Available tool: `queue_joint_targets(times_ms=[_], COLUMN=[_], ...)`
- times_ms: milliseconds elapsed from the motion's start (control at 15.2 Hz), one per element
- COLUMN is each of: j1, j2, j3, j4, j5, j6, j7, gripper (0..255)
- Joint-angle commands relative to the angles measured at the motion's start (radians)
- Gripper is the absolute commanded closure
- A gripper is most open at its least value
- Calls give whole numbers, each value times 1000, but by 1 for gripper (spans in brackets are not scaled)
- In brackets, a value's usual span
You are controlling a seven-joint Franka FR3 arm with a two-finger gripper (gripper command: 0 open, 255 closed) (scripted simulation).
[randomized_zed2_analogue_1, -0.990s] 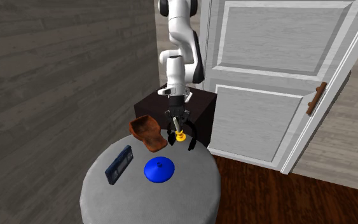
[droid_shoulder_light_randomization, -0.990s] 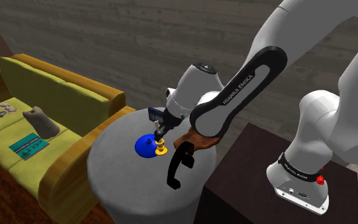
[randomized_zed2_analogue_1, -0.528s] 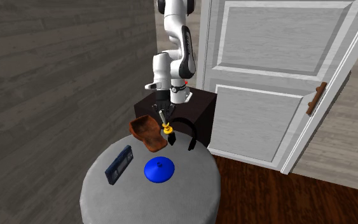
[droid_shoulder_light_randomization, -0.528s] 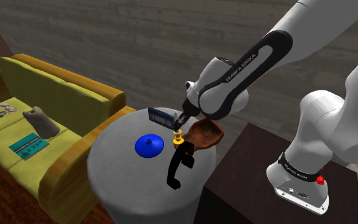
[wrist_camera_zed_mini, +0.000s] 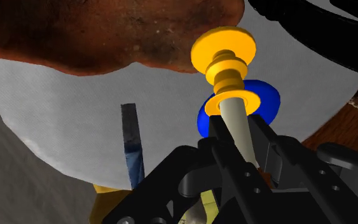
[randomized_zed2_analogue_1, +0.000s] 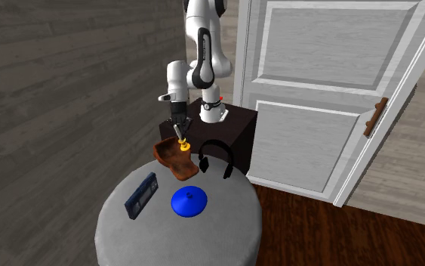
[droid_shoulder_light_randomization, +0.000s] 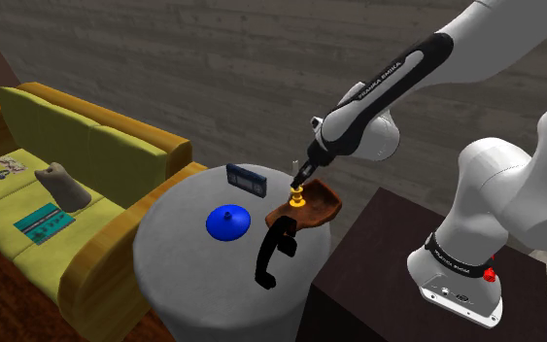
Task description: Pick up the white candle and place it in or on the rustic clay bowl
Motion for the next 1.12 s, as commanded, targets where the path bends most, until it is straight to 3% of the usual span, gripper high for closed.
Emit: queue_joint_targets(times_ms=[0, 198, 462, 726, 858, 1056], j1=[-48, -105, 98, 290, 319, 310], j2=[-32, -65, 6, 101, 158, 159], j3=[-44, -112, -274, -429, -450, -441], j4=[-17, -37, -6, 55, 85, 85], j5=[-36, -74, 156, 484, 628, 628], j6=[-30, -63, -16, -25, -55, -56], j7=[-54, -136, -336, -623, -746, -746], gripper=[255, 255, 255, 255, 255, 255])
